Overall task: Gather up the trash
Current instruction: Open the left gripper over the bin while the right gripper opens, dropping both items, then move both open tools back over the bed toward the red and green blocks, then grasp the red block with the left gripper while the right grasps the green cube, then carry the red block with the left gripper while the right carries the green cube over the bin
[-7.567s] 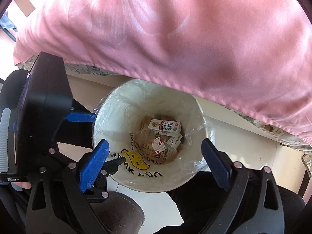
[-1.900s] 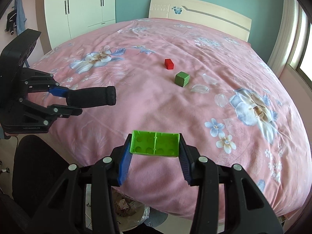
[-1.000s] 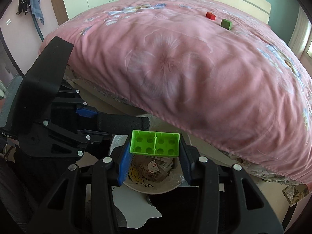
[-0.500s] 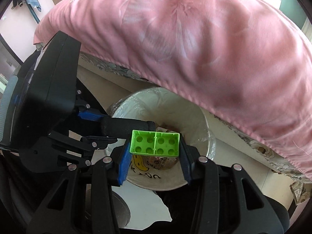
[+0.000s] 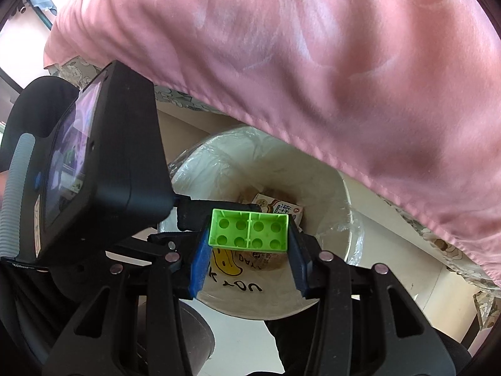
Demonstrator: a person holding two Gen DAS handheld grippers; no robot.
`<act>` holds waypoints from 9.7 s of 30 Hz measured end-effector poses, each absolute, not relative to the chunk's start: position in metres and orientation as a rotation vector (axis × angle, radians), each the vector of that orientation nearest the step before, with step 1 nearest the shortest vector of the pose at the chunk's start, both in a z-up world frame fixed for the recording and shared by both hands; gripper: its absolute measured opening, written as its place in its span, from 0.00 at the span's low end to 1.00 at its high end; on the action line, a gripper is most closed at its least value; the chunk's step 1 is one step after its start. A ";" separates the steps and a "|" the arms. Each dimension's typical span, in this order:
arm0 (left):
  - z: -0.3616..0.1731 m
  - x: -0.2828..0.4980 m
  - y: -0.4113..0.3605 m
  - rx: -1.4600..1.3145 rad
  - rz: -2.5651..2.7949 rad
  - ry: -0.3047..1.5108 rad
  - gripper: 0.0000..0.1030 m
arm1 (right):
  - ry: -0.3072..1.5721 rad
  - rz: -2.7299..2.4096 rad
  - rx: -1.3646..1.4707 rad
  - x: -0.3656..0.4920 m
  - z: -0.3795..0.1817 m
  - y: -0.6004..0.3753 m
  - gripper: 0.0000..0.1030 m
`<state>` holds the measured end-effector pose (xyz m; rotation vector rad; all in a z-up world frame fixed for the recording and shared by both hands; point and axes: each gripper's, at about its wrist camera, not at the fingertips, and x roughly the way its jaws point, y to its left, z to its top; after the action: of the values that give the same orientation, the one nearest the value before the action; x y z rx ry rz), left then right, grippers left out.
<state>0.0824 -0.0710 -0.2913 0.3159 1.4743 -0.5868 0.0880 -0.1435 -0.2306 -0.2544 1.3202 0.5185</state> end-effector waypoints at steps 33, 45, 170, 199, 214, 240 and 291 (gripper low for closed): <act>-0.289 0.090 -0.068 0.280 -0.600 1.484 0.85 | 1.326 0.421 -0.230 0.098 -0.239 -0.158 0.87; -0.271 0.086 -0.067 0.263 -0.589 1.447 0.85 | 1.297 0.396 -0.210 0.093 -0.220 -0.169 0.87; -0.087 0.486 -0.100 0.349 -0.512 0.938 0.41 | 1.004 0.640 -0.454 0.447 -0.095 -0.200 0.38; -0.063 0.332 -0.039 0.359 -0.426 0.943 0.42 | 0.952 0.575 -0.404 0.322 -0.054 -0.223 0.38; -0.050 0.214 0.003 0.318 -0.395 0.924 0.42 | 0.886 0.534 -0.413 0.201 -0.008 -0.234 0.38; -0.107 0.062 -0.022 0.303 -0.488 0.977 0.42 | 0.896 0.634 -0.357 0.043 -0.040 -0.207 0.38; -0.271 0.084 -0.066 0.325 -0.525 1.326 0.42 | 1.263 0.694 -0.293 0.081 -0.204 -0.143 0.38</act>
<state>0.0840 -0.0657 -0.2713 0.3249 1.3262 -0.5249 0.0808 -0.1428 -0.2040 -0.2925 1.2631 0.6941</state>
